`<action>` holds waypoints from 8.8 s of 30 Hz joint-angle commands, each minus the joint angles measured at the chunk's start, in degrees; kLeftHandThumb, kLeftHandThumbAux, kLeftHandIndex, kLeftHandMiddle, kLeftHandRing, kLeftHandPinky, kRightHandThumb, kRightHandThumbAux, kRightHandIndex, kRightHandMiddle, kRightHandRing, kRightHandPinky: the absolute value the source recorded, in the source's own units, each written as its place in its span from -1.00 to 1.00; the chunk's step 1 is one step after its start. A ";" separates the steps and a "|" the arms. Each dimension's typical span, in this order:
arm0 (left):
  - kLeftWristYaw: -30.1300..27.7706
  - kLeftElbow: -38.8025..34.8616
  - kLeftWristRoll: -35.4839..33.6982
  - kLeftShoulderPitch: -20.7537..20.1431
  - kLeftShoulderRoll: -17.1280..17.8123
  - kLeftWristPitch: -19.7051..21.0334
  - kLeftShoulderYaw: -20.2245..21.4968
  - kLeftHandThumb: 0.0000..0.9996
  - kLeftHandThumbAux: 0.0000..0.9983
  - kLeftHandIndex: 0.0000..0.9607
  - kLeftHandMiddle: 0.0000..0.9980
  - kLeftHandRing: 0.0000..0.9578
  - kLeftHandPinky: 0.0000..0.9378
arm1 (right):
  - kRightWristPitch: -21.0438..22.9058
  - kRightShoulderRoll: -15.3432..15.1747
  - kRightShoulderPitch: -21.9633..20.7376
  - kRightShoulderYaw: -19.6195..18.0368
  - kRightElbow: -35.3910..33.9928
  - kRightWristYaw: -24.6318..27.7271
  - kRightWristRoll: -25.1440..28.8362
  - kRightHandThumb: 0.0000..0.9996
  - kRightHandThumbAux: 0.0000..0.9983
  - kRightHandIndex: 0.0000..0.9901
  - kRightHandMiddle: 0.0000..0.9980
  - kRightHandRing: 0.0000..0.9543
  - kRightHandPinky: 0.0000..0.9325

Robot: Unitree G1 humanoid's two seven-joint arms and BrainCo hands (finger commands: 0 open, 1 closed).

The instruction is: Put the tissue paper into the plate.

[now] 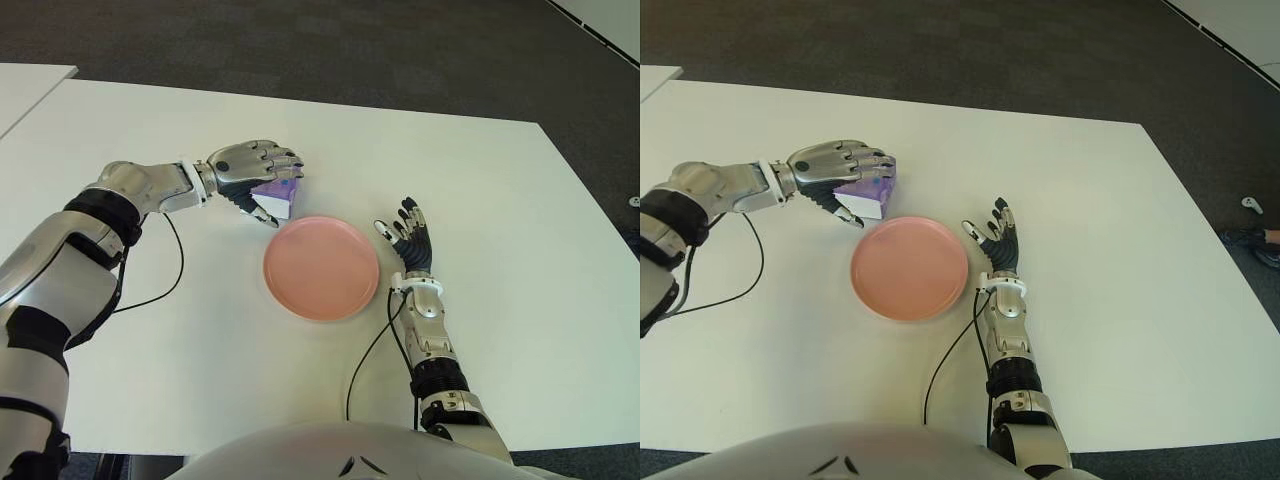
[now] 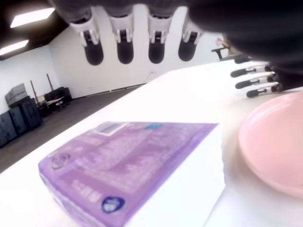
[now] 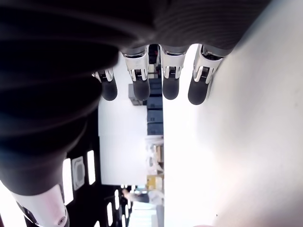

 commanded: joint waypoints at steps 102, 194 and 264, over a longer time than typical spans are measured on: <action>-7.26 14.44 -7.44 -0.91 -6.37 13.29 -4.22 -0.14 -0.82 -1.00 -1.00 -1.00 -1.00 | -0.34 0.13 2.28 -0.11 4.51 1.50 0.67 -0.67 0.55 -0.81 -0.80 -0.83 -0.75; 11.36 20.14 -8.62 10.04 -13.20 24.95 -9.34 -0.42 -0.54 -1.00 -1.00 -1.00 -1.00 | 0.71 0.05 4.46 -0.02 0.84 3.33 1.37 -0.67 0.50 -0.69 -0.75 -0.81 -0.75; 29.67 20.88 -15.14 11.86 -20.16 30.34 -1.75 0.49 0.40 -0.08 0.75 0.82 0.88 | 0.24 -1.36 3.68 1.49 2.02 0.94 -2.84 -0.38 0.47 -0.55 -0.70 -0.80 -0.78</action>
